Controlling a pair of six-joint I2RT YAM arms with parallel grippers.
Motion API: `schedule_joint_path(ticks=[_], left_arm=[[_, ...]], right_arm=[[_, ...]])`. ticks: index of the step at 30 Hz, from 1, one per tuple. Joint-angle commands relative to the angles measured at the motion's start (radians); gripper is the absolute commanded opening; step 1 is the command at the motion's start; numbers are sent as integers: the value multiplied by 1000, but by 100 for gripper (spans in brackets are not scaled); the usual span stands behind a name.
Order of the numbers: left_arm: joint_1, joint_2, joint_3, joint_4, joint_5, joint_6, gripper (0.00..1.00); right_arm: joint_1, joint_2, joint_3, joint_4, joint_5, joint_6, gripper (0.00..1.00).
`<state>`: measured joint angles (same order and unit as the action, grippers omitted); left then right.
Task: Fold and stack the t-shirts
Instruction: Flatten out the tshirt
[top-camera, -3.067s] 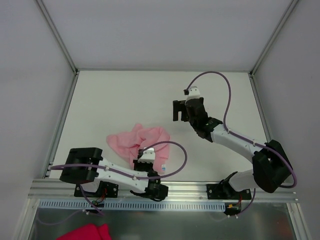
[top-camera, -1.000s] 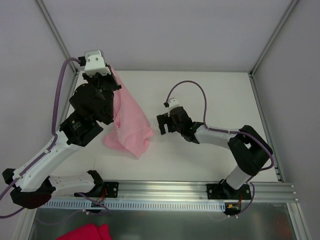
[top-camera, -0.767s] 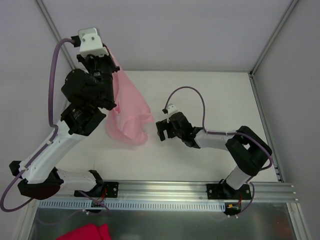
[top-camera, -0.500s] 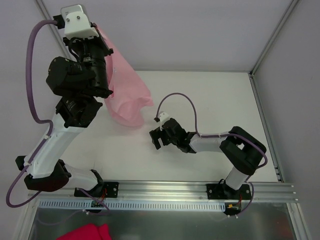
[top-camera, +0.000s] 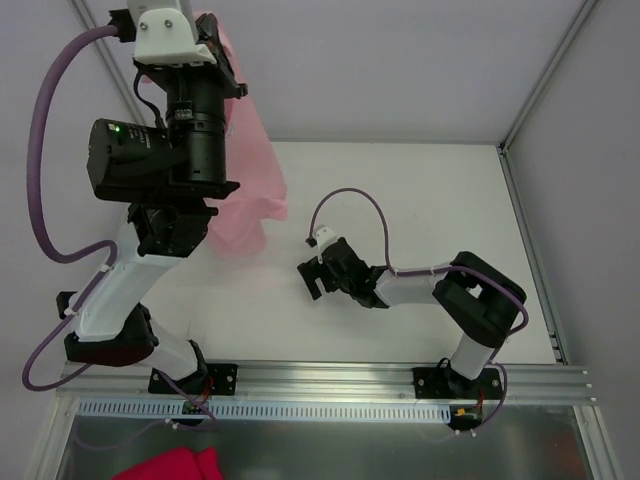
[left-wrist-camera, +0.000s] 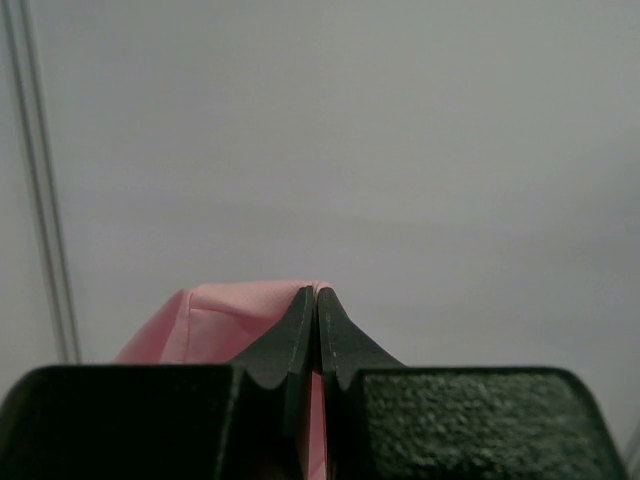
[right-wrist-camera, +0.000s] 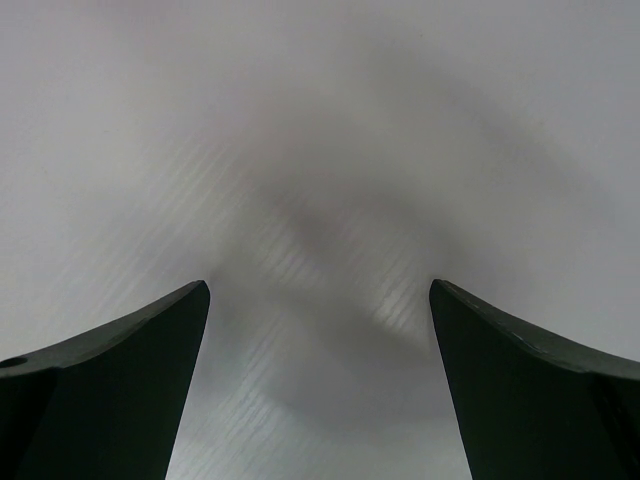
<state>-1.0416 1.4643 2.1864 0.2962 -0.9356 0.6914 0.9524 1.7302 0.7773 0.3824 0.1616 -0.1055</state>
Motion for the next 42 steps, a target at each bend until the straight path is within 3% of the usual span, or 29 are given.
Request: schedule_joint_path(ticks=[1,3,4,7,9,12,16,22,25,26,30,31,34,35,36,37,38,41,42], left_arm=[[-140,74,97,91,67,210,0],[-196,163,174,185,41,374,0],[-227,204,208,176,35,382,0],[-247,212,240,129,40,305,0],[-253,199,236,12,66,168,0],[-285,202,234,-69,106,83,0],[-369,241,240,-31,130,121,0],[-423,240,250,30,108,161,0],[-379,87,-39,298,12,276,0],[-358,47,-221,338,-5,270,0],[-178,-132,-563,441,-176,126,0],[-117,-216,-706,446,-216,47,0],[-39,-353,-908,376,-264,-99,0],[18,-381,-939,236,-284,-257,0],[52,-425,-961,134,-281,-361,3],[81,-442,-985,22,-278,-561,14],[139,-455,-997,-152,-264,-632,52],[178,-486,-1088,-171,-288,-688,79],[184,-490,-1108,-170,-290,-688,99]], right_arm=[[-24,-4,39,10,146,12,98],[-69,-50,-24,22,191,96,97],[-151,-122,-64,68,179,146,95],[-280,-237,-160,57,214,239,94],[-305,-334,-153,-52,300,250,94],[-331,-452,-124,-219,470,314,94],[-421,-575,-118,-329,501,372,94],[-426,-627,-85,-473,639,392,94],[-426,-662,-101,-490,664,394,94],[-426,-672,-102,-491,664,394,94],[-420,-715,-116,-499,656,372,94],[-419,-728,-119,-505,659,369,94],[-417,-754,-147,-505,673,363,94],[-415,-765,-154,-505,670,366,94],[-414,-765,-161,-502,667,366,94],[-412,-765,-161,-502,664,368,94],[-402,-761,-162,-502,673,368,94],[-380,-744,-165,-499,690,362,94],[-373,-741,-167,-494,696,360,94]])
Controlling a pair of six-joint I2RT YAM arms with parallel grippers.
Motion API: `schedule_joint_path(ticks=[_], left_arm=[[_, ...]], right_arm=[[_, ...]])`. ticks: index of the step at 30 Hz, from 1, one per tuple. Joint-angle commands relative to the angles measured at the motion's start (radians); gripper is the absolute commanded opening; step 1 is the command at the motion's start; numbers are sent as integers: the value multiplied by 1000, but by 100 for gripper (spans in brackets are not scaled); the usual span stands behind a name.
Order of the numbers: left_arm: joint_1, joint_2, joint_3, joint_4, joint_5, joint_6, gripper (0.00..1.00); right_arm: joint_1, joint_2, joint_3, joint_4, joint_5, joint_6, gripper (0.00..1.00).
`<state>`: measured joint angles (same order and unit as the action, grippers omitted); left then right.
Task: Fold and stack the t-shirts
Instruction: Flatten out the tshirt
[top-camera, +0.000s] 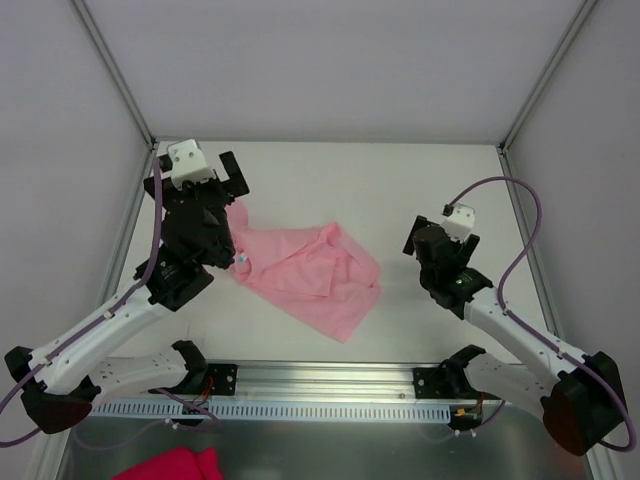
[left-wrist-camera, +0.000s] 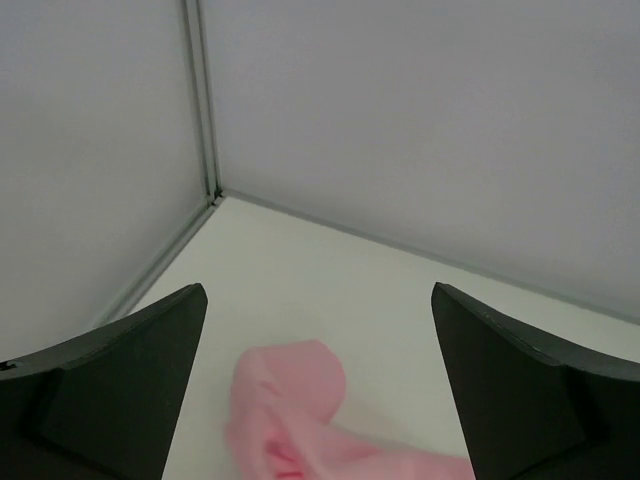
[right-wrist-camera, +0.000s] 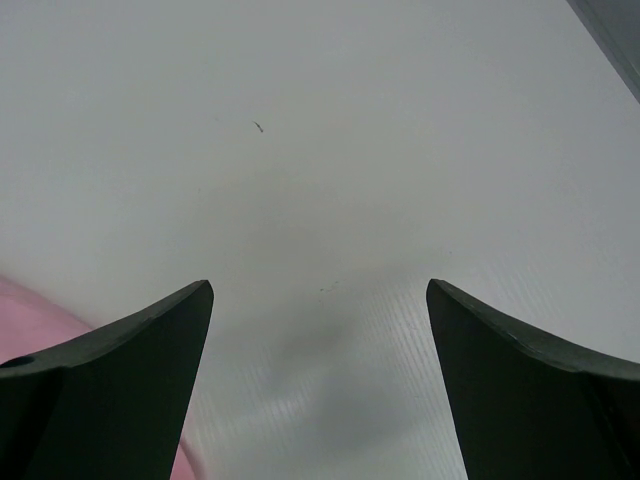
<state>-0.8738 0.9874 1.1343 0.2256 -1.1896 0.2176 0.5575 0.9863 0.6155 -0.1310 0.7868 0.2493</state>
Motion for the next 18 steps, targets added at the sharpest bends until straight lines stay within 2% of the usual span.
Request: schedule_joint_path(ticks=[1,4,6,11,16,18], left_arm=[[24,-13,-79,-115,-33,-274,99],[58,-10,-96,-219,-7,-383,99],[62,-13,-122,-220,21,-408,99],[58,-21,-149,-307,162,-523,99],[-10,-4,-241,-276,200,-577,99],[-83,3,-286,-255,155,-587,99]], right_arm=[[28,5,-7,22,75,-1,94],[65,9,-14,39,88,-21,94],[79,5,-20,54,86,-28,94],[117,31,-46,125,-47,-47,94],[177,142,-43,185,-32,-44,94],[186,188,-37,200,-38,-41,94]])
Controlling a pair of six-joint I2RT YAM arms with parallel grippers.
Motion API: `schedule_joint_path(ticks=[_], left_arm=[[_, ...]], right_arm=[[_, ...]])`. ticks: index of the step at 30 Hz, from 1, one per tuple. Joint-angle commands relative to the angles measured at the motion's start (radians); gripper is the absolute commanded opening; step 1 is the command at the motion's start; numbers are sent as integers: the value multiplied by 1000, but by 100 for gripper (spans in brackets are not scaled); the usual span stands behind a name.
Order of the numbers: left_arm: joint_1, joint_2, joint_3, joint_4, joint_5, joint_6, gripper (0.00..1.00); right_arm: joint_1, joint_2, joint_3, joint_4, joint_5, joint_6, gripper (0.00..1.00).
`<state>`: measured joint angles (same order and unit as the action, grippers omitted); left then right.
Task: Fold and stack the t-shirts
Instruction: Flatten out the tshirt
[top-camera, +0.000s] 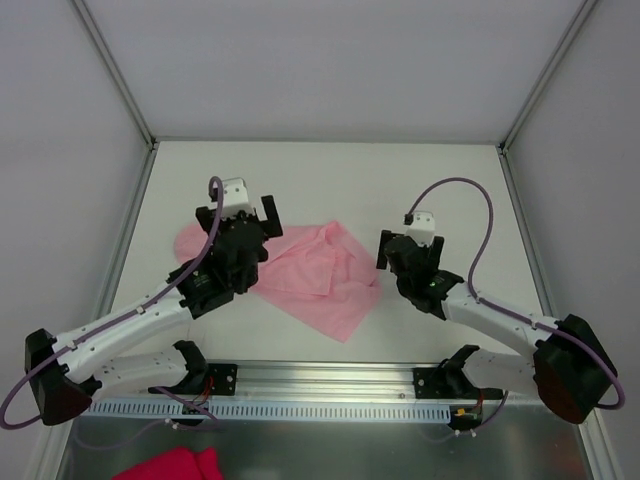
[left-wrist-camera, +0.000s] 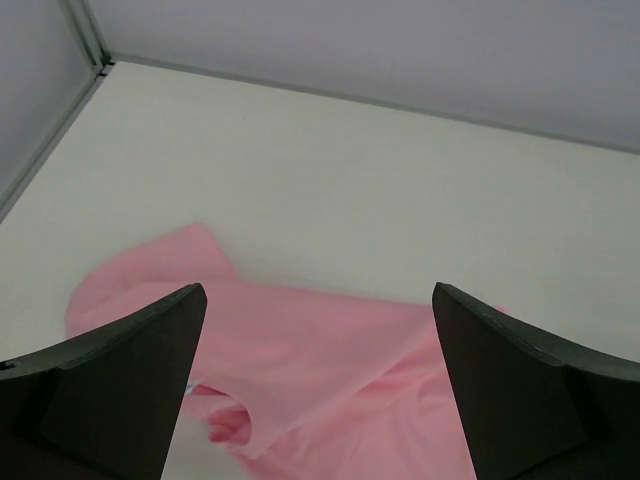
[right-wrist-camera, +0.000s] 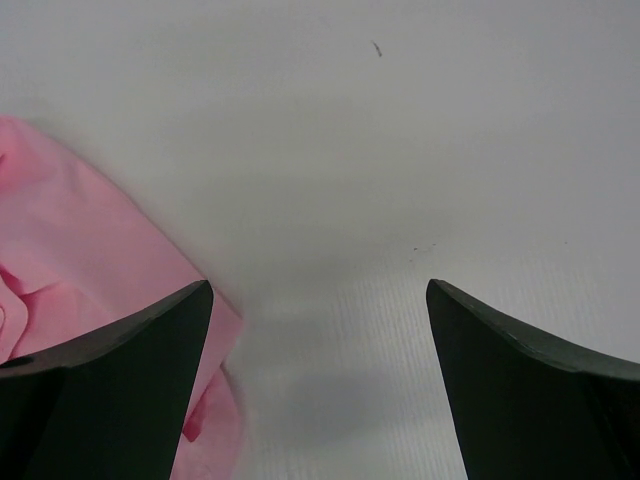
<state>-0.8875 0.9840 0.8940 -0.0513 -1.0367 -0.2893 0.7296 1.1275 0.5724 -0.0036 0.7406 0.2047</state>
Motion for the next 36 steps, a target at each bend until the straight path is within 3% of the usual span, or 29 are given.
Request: schedule_joint_path(ticks=[1,4,7,10,13,17,20,27,36], left_arm=[[-96,11,-58,22,-67,-82,99],[-172,59,-60,-118,-137,-212,99],[-198,116,-88,-177,-106,-321,99],[-197,168,-180,15,-2,-279,99],[-197,238,-182,44,24,-295,99],[-197,304,-220,228,182,-268,99],[-209,376,-196,187,85,-293,99],[-191,387,-211,133,70,-312,99],[-194,539,-262,442,311,-222,99]], right_arm=[[14,60,6,88,-1,2,94],[14,86,-6,123,-29,1,94],[16,89,-42,178,-82,4,94],[16,112,-72,223,-119,4,94],[16,144,-72,235,-125,4,94],[22,211,-78,267,-141,9,94],[25,245,-69,267,-135,9,94],[27,249,-69,264,-119,1,94],[31,314,-49,295,-144,-11,93]])
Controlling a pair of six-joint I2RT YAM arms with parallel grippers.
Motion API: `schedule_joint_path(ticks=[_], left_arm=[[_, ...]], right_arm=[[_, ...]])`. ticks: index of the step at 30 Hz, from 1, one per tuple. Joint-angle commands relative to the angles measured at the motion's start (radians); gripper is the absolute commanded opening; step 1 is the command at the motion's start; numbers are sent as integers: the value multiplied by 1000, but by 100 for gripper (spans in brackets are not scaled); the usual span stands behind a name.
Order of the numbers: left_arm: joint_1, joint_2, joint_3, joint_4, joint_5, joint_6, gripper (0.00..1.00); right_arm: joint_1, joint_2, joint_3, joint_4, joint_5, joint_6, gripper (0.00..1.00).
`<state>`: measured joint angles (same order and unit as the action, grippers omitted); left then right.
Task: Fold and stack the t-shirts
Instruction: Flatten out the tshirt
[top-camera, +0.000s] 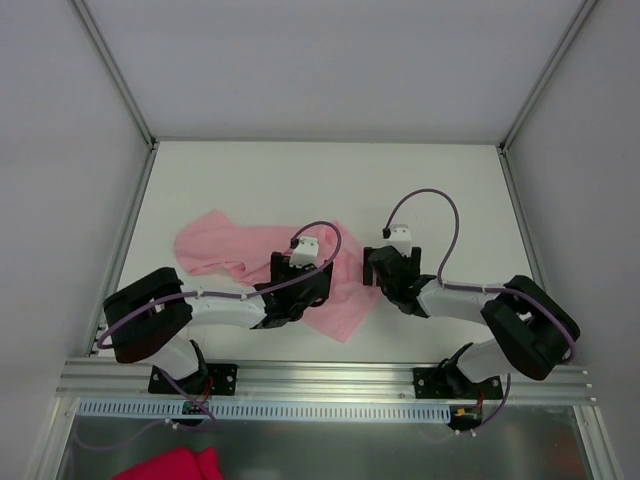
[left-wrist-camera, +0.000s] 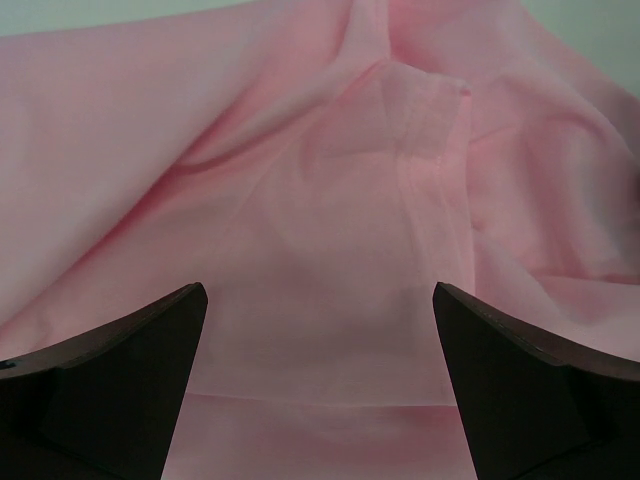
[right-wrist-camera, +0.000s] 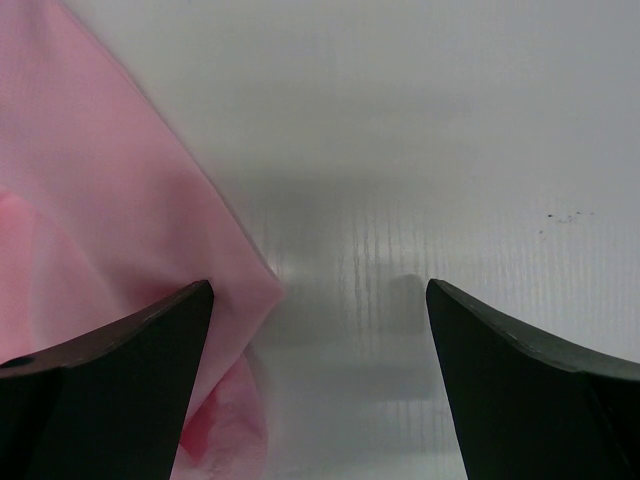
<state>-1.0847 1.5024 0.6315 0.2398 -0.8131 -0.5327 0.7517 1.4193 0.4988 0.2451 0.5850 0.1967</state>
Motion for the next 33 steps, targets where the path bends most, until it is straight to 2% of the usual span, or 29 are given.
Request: schedule_joint_path(ticks=[1,10,19,24,33], left_arm=[[-10,45,14,174,95,34,99],[-141,102,108,133,20,108,99],[-147,139,125,87,-38,100,99],[-147,167,132,47,-119,100,99],[-139,170,102,46,-121,71,86]], right_arm=[[12,27,21,46,15,-2,94],[12,24,23,37,26,-2,94],[15,-5,1,28,42,1,94],[15,-2,-22,40,61,0,94],[15,-11,-42,40,61,6,94]])
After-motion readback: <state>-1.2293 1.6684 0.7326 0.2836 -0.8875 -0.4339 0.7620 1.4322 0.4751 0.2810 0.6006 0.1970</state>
